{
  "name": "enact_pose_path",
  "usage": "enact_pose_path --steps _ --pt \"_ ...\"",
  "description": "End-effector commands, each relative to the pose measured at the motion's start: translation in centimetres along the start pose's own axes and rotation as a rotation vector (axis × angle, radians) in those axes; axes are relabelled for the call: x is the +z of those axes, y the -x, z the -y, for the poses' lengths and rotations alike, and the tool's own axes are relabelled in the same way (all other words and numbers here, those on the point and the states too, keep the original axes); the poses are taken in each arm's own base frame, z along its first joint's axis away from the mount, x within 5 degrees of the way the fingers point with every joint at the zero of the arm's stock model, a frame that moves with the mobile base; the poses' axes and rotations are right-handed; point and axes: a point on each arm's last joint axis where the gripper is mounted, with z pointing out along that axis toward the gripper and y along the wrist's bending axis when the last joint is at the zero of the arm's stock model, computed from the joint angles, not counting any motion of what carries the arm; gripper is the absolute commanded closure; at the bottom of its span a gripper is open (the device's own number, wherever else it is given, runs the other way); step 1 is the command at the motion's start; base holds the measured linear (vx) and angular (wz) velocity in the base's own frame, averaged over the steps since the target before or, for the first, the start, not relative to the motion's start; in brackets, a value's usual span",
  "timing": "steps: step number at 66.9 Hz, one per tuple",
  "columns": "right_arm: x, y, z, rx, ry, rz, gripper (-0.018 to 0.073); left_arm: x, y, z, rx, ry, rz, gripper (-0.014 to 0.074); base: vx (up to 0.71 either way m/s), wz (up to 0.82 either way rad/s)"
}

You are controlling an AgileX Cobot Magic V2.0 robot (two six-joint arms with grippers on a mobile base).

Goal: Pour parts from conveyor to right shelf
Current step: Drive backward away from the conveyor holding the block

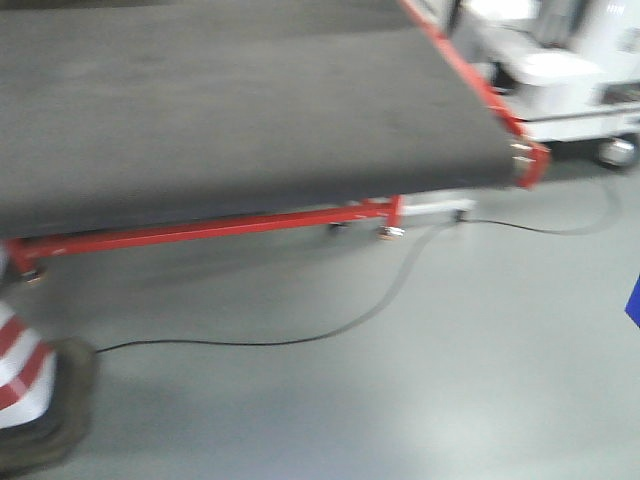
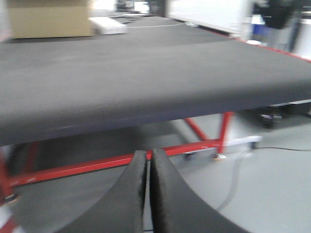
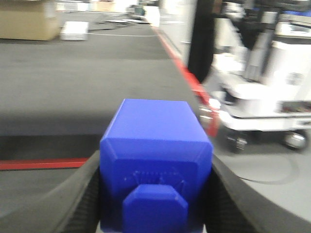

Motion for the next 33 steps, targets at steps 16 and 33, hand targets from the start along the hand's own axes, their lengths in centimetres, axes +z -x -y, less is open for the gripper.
enact_pose_path --steps 16,33 --pt "-0.11 1.69 0.2 -0.01 -0.018 0.104 0.0561 -0.19 1.26 0.04 -0.009 -0.006 0.092 0.0603 -0.18 -0.86" --pt "-0.11 1.69 0.2 -0.01 -0.018 0.104 0.0561 -0.19 1.26 0.04 -0.009 -0.006 0.092 0.0603 -0.18 -0.83"
